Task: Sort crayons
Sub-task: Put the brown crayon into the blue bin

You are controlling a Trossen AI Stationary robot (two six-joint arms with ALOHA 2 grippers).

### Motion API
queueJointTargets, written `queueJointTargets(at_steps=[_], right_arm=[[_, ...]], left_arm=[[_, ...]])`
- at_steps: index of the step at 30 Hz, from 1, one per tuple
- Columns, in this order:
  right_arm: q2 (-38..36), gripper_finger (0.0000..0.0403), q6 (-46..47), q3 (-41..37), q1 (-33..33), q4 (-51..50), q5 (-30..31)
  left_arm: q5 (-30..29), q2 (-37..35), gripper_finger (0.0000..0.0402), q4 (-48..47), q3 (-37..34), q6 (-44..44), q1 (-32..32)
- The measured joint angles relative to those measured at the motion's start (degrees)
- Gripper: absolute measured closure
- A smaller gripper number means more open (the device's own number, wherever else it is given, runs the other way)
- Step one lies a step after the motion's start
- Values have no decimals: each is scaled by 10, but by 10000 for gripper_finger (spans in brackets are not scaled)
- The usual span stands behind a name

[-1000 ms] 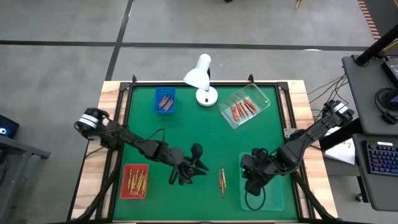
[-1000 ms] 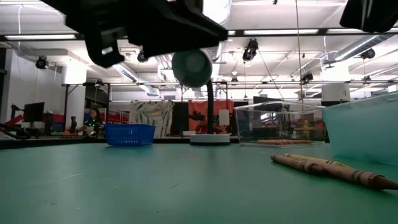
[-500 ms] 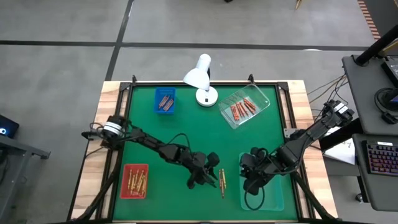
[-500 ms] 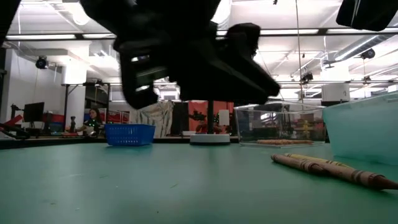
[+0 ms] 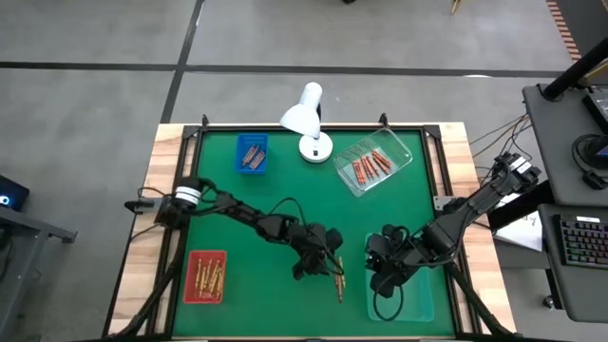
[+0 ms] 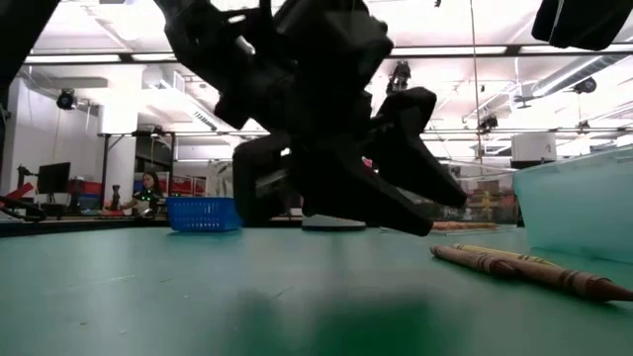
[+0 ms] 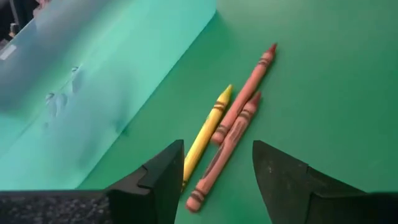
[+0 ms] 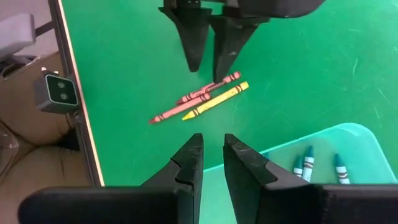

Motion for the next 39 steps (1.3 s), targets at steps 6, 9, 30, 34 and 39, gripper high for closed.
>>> queueJointTargets(at_steps=[6,9,30,34,39], right_arm=[[0,351,13,-6,0,-1,0],[0,351,19,-9,0,0,0],[0,351,43,-19,0,0,0],[0,351,42,-19,0,0,0],[0,351,43,-20,0,0,0]], left_arm=[[22,23,232,8,0,-6,18],[24,31,233,12,7,-6,21],[72,58,233,11,18,-34,39],[79,58,233,8,17,-34,40],[80,58,233,7,17,-34,40]])
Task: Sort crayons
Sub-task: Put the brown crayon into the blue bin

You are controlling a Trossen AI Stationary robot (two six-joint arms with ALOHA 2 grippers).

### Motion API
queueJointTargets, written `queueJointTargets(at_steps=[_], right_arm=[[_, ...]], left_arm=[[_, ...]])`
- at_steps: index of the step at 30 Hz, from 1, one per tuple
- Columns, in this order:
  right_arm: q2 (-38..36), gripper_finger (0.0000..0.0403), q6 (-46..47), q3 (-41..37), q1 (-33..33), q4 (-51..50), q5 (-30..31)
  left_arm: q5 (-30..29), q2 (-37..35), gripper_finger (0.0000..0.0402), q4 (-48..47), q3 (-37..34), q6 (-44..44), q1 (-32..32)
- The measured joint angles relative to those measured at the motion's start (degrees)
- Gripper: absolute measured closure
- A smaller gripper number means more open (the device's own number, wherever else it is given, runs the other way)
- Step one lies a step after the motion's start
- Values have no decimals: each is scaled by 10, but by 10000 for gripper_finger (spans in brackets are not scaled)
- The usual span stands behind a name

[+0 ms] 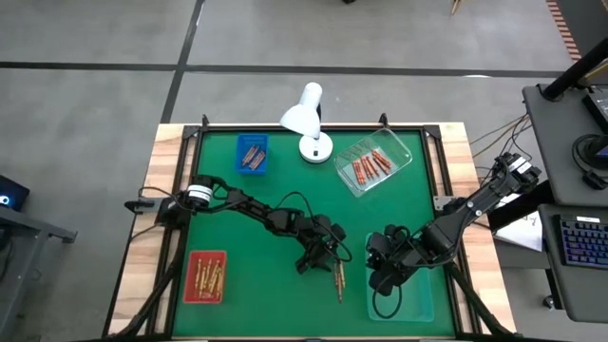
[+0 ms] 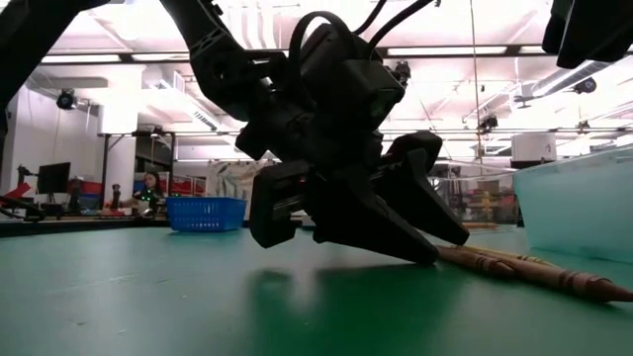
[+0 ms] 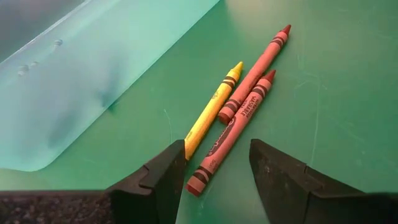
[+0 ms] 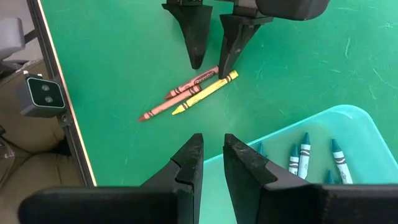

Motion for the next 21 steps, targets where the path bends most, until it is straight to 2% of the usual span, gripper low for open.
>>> queueJointTargets(at_steps=[8,18,21], right_arm=[[0,351,0,0,0,0,0],[0,351,0,0,0,0,0],[0,351,1,0,0,0,0]], left_arm=[[1,-1,243,-3,0,2,0],[6,-2,318,-11,-1,4,-1],[5,-2,325,-14,-1,4,-1]])
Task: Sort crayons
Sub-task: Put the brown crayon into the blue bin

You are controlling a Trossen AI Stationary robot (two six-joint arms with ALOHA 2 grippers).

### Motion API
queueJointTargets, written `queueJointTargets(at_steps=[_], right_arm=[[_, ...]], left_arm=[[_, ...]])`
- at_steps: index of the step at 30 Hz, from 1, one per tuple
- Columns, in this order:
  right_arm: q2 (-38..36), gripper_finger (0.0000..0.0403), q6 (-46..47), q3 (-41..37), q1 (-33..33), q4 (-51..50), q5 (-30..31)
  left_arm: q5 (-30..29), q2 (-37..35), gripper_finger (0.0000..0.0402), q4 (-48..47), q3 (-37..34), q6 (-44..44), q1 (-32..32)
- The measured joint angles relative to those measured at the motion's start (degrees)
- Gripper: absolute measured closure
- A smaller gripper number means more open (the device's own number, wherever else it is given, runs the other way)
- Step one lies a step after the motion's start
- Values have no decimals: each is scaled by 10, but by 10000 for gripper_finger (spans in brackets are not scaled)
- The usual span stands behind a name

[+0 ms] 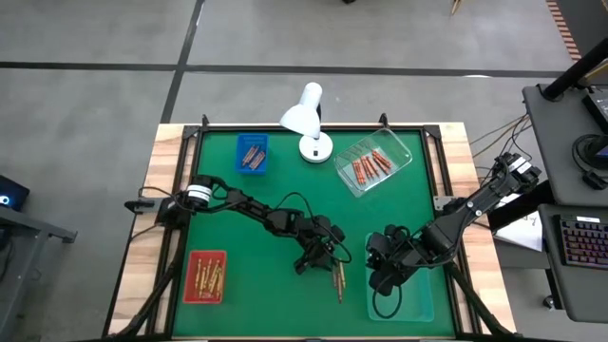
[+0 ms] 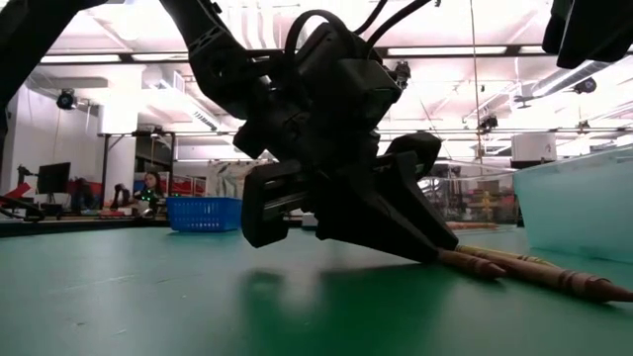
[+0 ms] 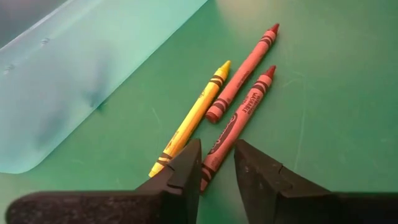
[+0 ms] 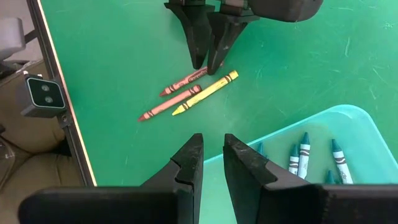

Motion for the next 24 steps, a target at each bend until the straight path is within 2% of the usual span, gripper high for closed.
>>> queueJointTargets(at_steps=[16,24], right_arm=[[0,351,0,0,0,0,0],[0,351,0,0,0,0,0]], left_arm=[[-3,0,328,-12,0,11,0],[5,-2,381,-31,0,11,1]])
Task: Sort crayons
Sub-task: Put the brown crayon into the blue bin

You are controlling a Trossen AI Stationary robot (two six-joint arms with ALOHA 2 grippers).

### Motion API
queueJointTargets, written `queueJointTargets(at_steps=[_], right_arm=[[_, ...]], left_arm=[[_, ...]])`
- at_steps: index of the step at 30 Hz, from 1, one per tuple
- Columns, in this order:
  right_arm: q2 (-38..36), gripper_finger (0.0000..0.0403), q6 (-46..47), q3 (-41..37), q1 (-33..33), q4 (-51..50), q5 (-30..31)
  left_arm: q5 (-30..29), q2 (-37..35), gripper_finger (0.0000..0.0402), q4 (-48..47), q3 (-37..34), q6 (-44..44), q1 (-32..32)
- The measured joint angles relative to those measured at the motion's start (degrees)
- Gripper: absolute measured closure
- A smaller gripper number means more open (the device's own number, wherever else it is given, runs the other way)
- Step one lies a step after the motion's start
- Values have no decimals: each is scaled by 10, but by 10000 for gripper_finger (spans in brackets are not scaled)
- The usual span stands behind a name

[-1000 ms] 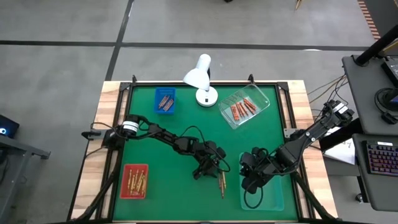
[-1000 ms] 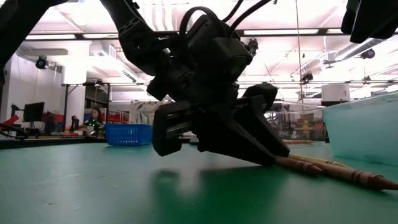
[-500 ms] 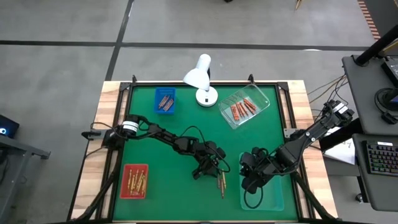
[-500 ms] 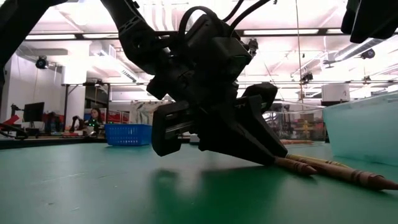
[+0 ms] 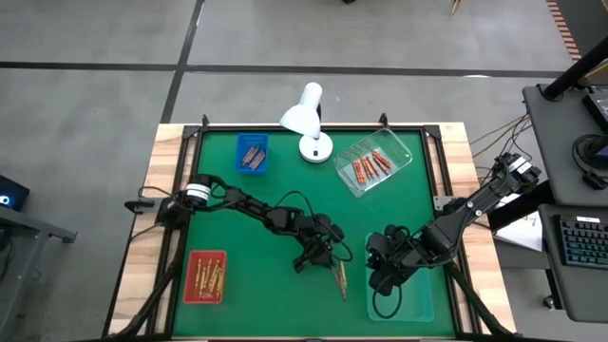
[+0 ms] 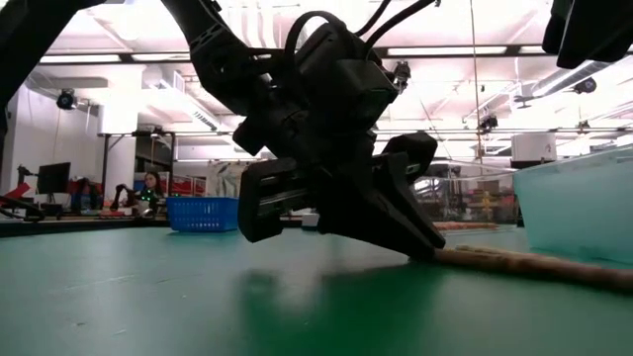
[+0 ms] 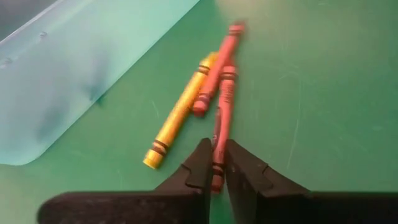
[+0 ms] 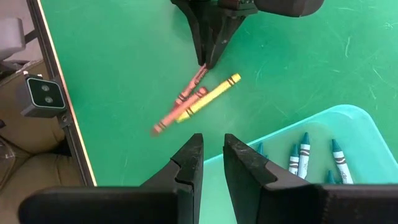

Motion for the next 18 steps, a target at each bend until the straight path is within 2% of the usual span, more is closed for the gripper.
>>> queueJointTargets(at_steps=[3,8,18], right_arm=[[0,351,0,0,0,0,0],[0,351,7,0,0,0,0],[0,351,9,0,4,17,9]], left_arm=[[0,-1,397,-5,0,-1,0],[2,-11,400,-30,0,5,1],[-5,-75,401,-165,-5,17,2]])
